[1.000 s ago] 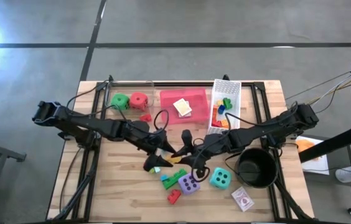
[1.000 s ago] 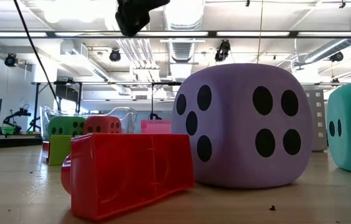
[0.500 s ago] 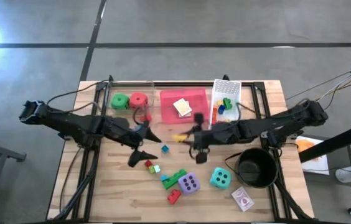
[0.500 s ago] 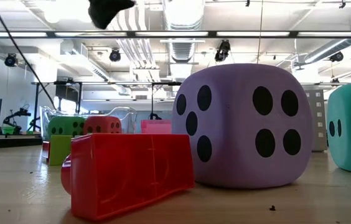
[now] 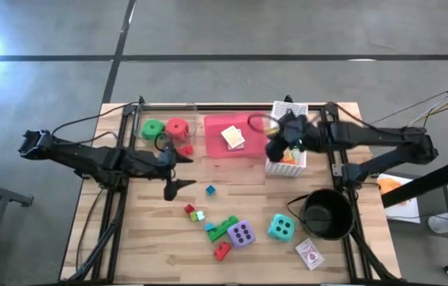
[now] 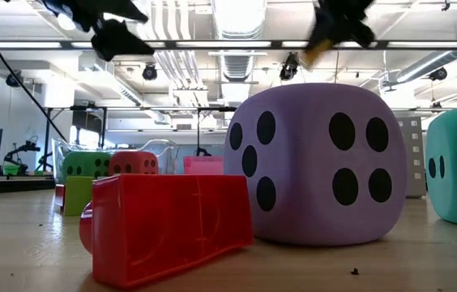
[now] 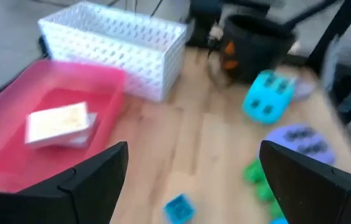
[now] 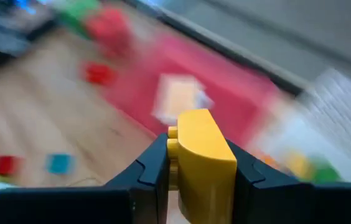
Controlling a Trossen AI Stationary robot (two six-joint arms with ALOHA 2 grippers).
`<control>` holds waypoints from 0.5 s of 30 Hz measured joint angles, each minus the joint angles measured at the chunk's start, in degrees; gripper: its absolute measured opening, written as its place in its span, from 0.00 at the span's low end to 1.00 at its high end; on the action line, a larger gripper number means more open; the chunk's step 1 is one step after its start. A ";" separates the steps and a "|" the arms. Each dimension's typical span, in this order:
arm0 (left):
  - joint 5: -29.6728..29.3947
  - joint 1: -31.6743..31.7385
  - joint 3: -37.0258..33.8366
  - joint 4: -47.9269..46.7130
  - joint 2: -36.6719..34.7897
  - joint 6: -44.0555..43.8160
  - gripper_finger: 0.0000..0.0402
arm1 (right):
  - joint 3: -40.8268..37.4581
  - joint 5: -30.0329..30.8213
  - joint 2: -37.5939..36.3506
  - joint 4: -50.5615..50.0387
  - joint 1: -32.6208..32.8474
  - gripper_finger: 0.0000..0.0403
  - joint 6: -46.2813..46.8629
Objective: Pick & Place Toys
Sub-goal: Put the small yellow game piece into the white bin
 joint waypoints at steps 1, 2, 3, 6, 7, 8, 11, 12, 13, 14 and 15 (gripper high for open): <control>-0.10 0.04 0.29 -1.43 0.00 0.78 0.91 | 0.16 -1.07 0.00 -3.97 -1.90 0.21 2.07; -0.31 0.08 0.47 -2.08 0.02 1.51 0.91 | 0.16 -2.09 0.08 -6.95 -3.73 0.21 3.50; -0.31 0.08 0.64 -2.60 0.00 1.75 0.91 | 0.16 -2.94 0.15 -9.00 -5.41 0.21 4.60; -0.61 0.20 0.72 -2.74 -0.11 2.91 0.91 | -1.27 -5.97 0.22 -11.02 -10.03 0.21 4.86; -0.94 0.24 0.72 -2.76 -0.11 3.65 0.91 | -1.86 -7.33 0.24 -10.53 -11.26 0.21 4.11; -1.30 0.26 0.72 -2.78 -0.11 4.35 0.91 | -2.28 -8.40 0.27 -10.18 -12.41 0.21 2.96; -2.23 0.30 0.72 -2.76 -0.11 5.45 0.91 | -3.24 -9.39 0.24 -10.07 -15.47 0.21 -0.29; -2.43 0.36 0.72 -2.76 -0.11 5.46 0.91 | -3.62 -9.67 0.24 -10.06 -16.57 0.21 -1.31; -2.51 0.38 0.73 -2.77 -0.11 5.46 0.91 | -4.04 -10.12 0.26 -10.17 -17.64 0.21 -1.88; -2.63 0.41 0.75 -2.76 -0.11 5.46 0.91 | -4.49 -10.80 0.26 -10.15 -18.77 0.21 -2.45; -2.64 0.41 0.75 -2.76 -0.11 5.46 0.91 | -4.94 -11.74 0.26 -10.10 -19.96 0.21 -2.78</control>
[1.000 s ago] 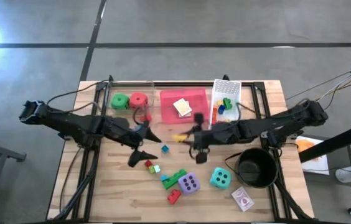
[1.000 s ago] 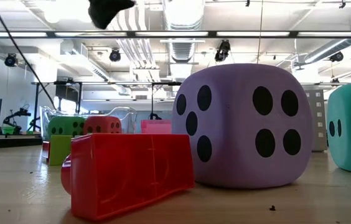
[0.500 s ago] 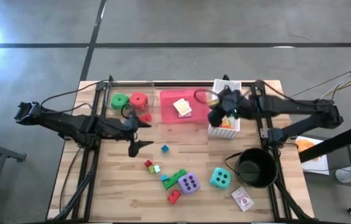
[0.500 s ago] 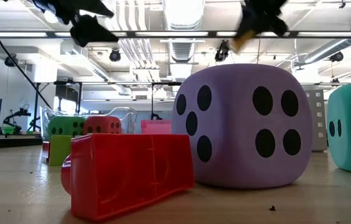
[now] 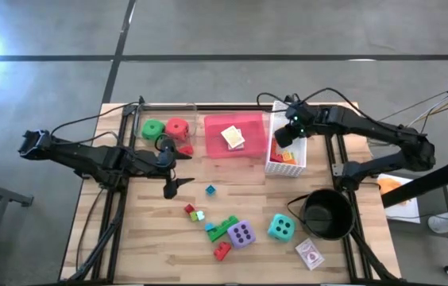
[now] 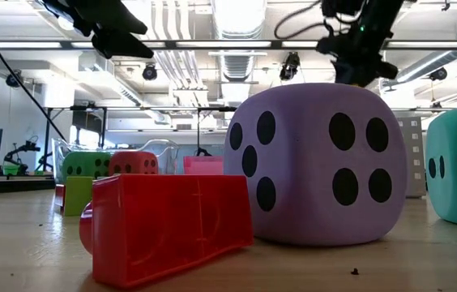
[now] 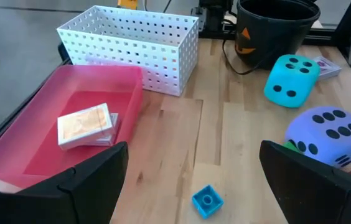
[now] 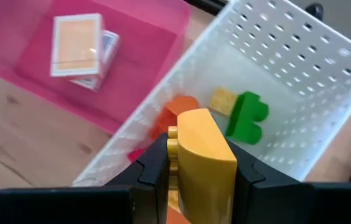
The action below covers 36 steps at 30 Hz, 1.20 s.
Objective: Pick & Place Toys
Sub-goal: Put the small yellow game piece into the white bin
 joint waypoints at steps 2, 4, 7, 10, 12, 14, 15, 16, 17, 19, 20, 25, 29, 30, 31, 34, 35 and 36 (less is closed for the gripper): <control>-0.02 0.04 0.00 0.01 0.00 -0.01 0.91 | -1.29 -2.04 -0.02 0.68 -2.05 0.21 -0.88; -0.15 0.09 0.00 0.02 0.00 -0.01 0.91 | -2.88 -3.61 0.00 0.96 -3.55 0.21 -1.28; -0.17 0.15 0.00 0.02 0.00 -0.10 0.91 | -5.02 -4.01 0.00 1.67 -4.88 0.21 -1.30; -0.16 0.15 0.02 0.04 0.00 -0.48 0.91 | -6.87 -4.04 0.00 3.12 -5.16 0.21 -1.31; -0.17 0.15 0.02 0.09 0.00 -0.52 0.91 | -7.70 -4.71 0.00 5.25 -5.14 0.21 -1.31; -0.17 0.15 0.02 0.13 0.00 -0.65 0.91 | -8.66 -6.10 0.00 6.74 -5.10 0.21 -1.53; -0.17 0.15 0.02 0.17 0.00 -0.66 0.91 | -9.07 -6.46 0.02 7.50 -5.10 0.21 -1.55; -0.17 0.15 0.02 0.23 0.00 -0.67 0.91 | -9.41 -6.63 0.02 8.28 -5.10 0.21 -1.56; -0.17 0.15 0.02 0.26 0.00 -0.69 0.91 | -9.70 -6.76 0.02 8.96 -5.10 0.21 -1.55; -0.16 0.15 0.02 0.26 0.02 -0.73 0.91 | -9.91 -6.85 0.07 9.11 -5.12 0.21 -1.55; -0.15 0.15 0.02 0.26 0.02 -0.86 0.91 | -9.91 -6.85 0.35 9.23 -5.11 0.21 -1.53; -0.17 0.15 0.02 0.28 0.02 -0.86 0.91 | -8.14 -7.08 4.85 9.78 -5.71 0.21 -1.48; -0.15 0.15 0.02 0.50 0.02 -1.10 0.91 | -3.18 -7.11 11.19 7.54 -8.32 0.21 -2.22; -0.17 0.15 0.02 0.49 0.02 -1.37 0.91 | -1.73 -7.12 12.47 6.86 -9.30 0.21 -3.01; -0.17 0.15 0.02 0.48 0.02 -1.69 0.91 | -0.47 -7.09 13.63 6.20 -10.34 0.21 -3.63; -0.15 0.15 0.02 0.48 0.02 -2.17 0.91 | 2.02 -8.03 16.62 4.26 -12.91 0.21 -4.71; -0.15 0.15 0.02 0.48 0.04 -2.17 0.91 | 2.50 -8.88 17.56 3.93 -13.62 0.21 -4.91; -0.15 0.15 0.02 0.48 0.04 -2.17 0.91 | 2.89 -9.78 18.41 3.83 -14.11 0.21 -5.22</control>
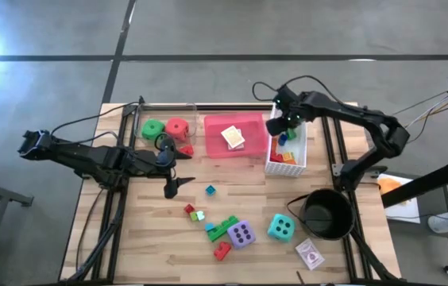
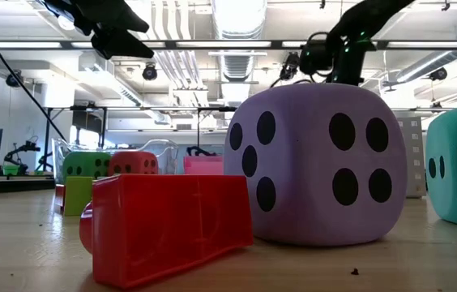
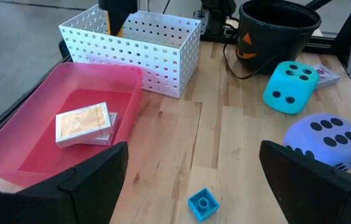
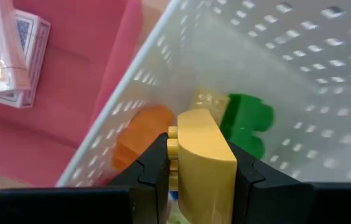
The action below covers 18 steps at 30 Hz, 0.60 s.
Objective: Pick & Place Toys
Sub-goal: Put the small yellow game piece into the white bin
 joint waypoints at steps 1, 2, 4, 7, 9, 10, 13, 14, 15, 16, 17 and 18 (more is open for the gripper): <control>0.00 0.00 0.00 0.00 0.00 0.00 0.91 | 0.38 -0.57 0.90 0.03 -0.43 0.21 -0.13; 0.00 0.00 0.00 0.00 0.00 -0.01 0.91 | 0.55 -0.74 1.78 0.09 -0.66 0.21 -0.27; 0.00 0.00 0.00 -0.01 0.00 -0.02 0.91 | 0.60 -0.74 3.38 -0.14 -0.95 0.21 -0.96; 0.00 0.00 0.00 -0.02 0.00 -0.46 0.91 | 0.76 -0.70 4.94 -0.08 -1.02 0.21 -2.07; 0.00 0.00 0.00 -0.02 0.00 -0.46 0.91 | 1.04 -0.70 5.95 0.12 -1.02 0.21 -2.08; 0.00 0.00 0.00 -0.03 0.00 -0.46 0.91 | 1.08 -0.70 6.42 0.14 -1.02 0.21 -2.08; 0.00 0.00 0.00 -0.03 0.00 -0.49 0.91 | 1.16 -0.72 7.43 0.30 -1.08 0.21 -2.08; 0.00 0.00 0.00 -0.04 0.00 -0.52 0.91 | 1.15 -0.72 7.69 0.34 -1.08 0.21 -2.10; 0.00 0.00 0.00 -0.04 0.00 -0.63 0.91 | 1.06 -0.72 7.94 0.36 -1.14 0.21 -2.10; 0.00 0.00 0.00 -0.04 0.00 -0.63 0.91 | 0.97 -0.70 8.16 0.30 -1.17 0.21 -2.12; 0.00 0.00 0.00 -0.04 0.00 -0.63 0.91 | 0.94 -0.71 8.30 0.31 -1.17 0.21 -2.12; 0.00 0.00 0.00 -0.06 0.00 -0.71 0.91 | 0.93 -0.71 8.35 0.35 -1.15 0.21 -2.12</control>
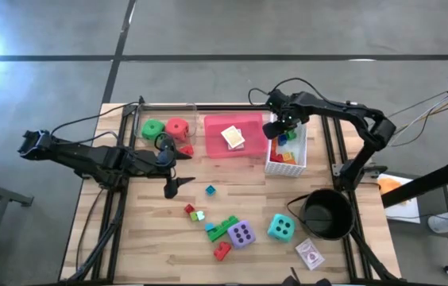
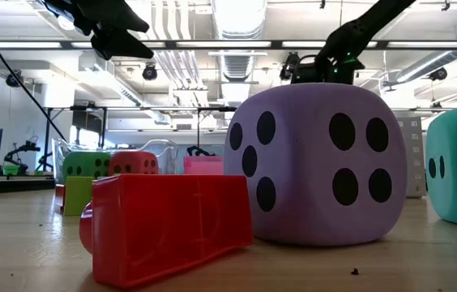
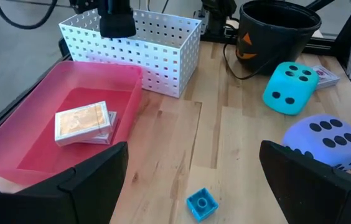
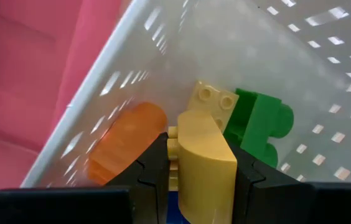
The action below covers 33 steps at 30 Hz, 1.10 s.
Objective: Pick & Place Toys
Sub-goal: Put the small yellow game piece into the white bin
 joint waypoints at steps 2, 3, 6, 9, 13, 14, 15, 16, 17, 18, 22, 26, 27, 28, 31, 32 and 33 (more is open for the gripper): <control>0.00 0.00 0.00 0.00 0.00 -0.64 0.91 | -0.01 -0.01 0.18 0.07 0.02 0.21 0.00; 0.00 0.00 0.00 -0.01 0.00 -0.82 0.91 | -0.01 0.00 0.31 0.10 0.02 0.21 0.00; 0.00 0.00 0.00 -0.01 0.00 -0.83 0.91 | -0.07 0.02 0.45 0.17 0.02 0.21 -0.05; 0.00 0.00 0.00 -0.03 0.00 -0.84 0.91 | -0.10 0.04 0.45 0.21 0.02 0.21 -0.22; 0.00 0.00 0.00 -0.14 0.09 -0.84 0.91 | -0.10 0.02 0.34 0.21 0.04 0.21 -0.22; 0.00 0.00 0.00 -0.15 0.07 -0.84 0.91 | -0.11 0.02 0.34 0.21 0.04 0.21 -0.22; 0.00 0.00 0.00 -0.14 0.09 -0.84 0.91 | -0.12 0.02 0.34 0.21 0.04 0.21 -0.22; 0.02 0.00 0.00 -0.14 0.09 -0.84 0.91 | -0.12 0.02 0.34 0.21 0.04 0.21 -0.22; 0.00 0.00 0.00 -0.16 0.09 -0.84 0.91 | -0.14 0.02 0.34 0.21 0.04 0.21 -0.27; 0.00 0.00 0.00 -0.14 0.09 -0.84 0.91 | -0.16 0.02 0.34 0.19 0.04 0.21 -0.39; 0.00 0.00 0.00 -0.19 0.09 -0.84 0.91 | -0.21 0.05 0.34 0.19 0.09 0.21 -0.61; 0.00 0.00 0.00 -0.20 0.09 -0.82 0.91 | -0.21 0.05 0.34 0.15 0.07 0.30 -0.80; 0.00 0.00 0.00 -0.20 0.09 -0.82 0.91 | -0.21 0.05 0.34 0.12 0.07 0.34 -0.99; 0.00 0.00 0.00 -0.20 0.09 -0.82 0.91 | -0.21 0.06 0.34 0.10 0.07 0.38 -1.18; 0.00 0.00 0.00 -0.20 0.09 -0.82 0.91 | -0.21 0.21 0.31 -0.12 0.07 0.49 -1.51; 0.00 0.00 0.00 -0.20 0.09 -0.82 0.91 | -0.21 0.21 0.28 -0.19 0.01 0.52 -1.52; 0.01 0.00 0.00 -0.21 0.09 -0.82 0.91 | -0.21 0.23 0.26 -0.28 0.00 0.55 -1.53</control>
